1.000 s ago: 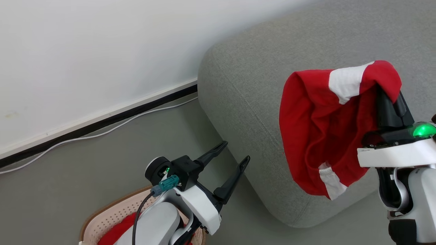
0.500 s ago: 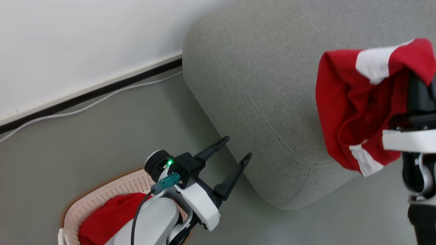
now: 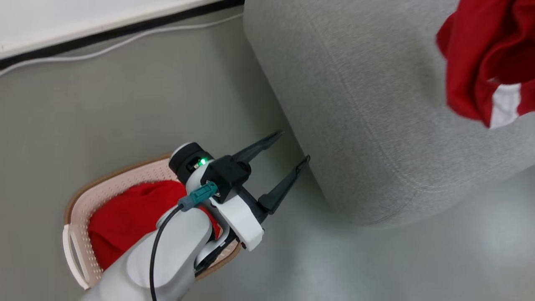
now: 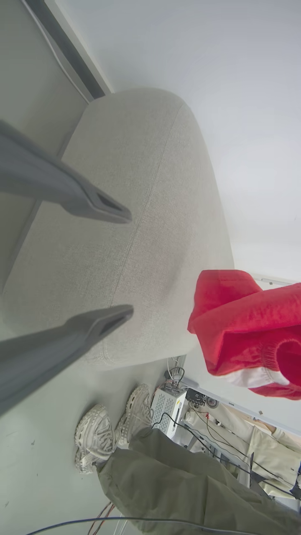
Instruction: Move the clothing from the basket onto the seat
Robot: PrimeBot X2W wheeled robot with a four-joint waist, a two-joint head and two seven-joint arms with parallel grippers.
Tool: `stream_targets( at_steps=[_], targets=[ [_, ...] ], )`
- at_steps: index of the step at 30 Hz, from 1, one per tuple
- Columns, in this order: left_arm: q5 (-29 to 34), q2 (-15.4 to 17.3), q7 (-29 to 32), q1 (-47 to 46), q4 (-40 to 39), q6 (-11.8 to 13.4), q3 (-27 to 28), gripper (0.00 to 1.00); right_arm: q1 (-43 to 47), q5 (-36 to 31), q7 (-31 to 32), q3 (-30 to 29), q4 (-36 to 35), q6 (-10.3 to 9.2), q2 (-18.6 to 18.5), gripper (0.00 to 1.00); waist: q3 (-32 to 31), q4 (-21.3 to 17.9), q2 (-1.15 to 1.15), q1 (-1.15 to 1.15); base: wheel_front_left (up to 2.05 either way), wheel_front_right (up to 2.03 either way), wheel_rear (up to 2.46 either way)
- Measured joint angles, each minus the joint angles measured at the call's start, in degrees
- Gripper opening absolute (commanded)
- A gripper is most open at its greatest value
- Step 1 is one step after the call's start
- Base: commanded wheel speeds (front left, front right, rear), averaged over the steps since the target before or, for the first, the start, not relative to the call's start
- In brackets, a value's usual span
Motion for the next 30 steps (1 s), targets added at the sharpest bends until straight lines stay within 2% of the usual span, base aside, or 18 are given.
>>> stream_targets(
  at_steps=[5, 10, 15, 21, 27, 30],
  targets=[
    [0.00, 0.85, 0.00, -2.05, -0.36, 0.00, -0.81, 1.00, -5.13, -2.13, 0.00, -2.42, 3.76, 0.00, -1.44, 0.00, 3.12, 1.87, 0.00, 0.00, 0.00, 0.00, 0.00],
    [-0.01, 1.47, -0.01, -3.48, -0.68, 0.00, -1.72, 1.00, -13.29, -6.49, 0.00, -6.67, 10.62, 0.01, -4.03, 0.00, 6.94, 4.42, 0.00, 0.00, 0.00, 0.00, 0.00],
    [-0.07, 2.29, 0.00, -4.47, -1.00, 0.00, -2.68, 1.00, -19.65, -10.35, -0.01, -14.78, 16.55, 0.01, -5.05, 0.00, 9.64, 6.65, 0.00, 0.00, 0.00, 0.00, 0.00],
    [-0.11, 2.55, -0.01, -4.50, -1.13, 0.00, -3.24, 1.00, -24.29, -16.67, -0.02, -28.50, 22.82, 0.01, -3.98, 0.00, 11.83, 10.10, 0.00, 0.00, 0.00, 0.00, 0.00],
    [-0.58, 2.57, -0.01, -4.49, -1.13, 0.01, -2.81, 1.00, -25.66, -21.38, -0.01, -34.08, 29.11, 0.03, -0.68, 0.00, 13.39, 13.16, 0.00, 0.00, 0.00, 0.00, 0.00],
    [-0.58, 2.57, -0.01, -4.49, -1.13, 0.00, -2.86, 1.00, -25.68, -22.49, 0.01, -36.40, 34.11, 0.03, -0.66, 0.00, 14.11, 13.96, 0.00, 0.00, 0.00, 0.00, 0.00]
  ],
)
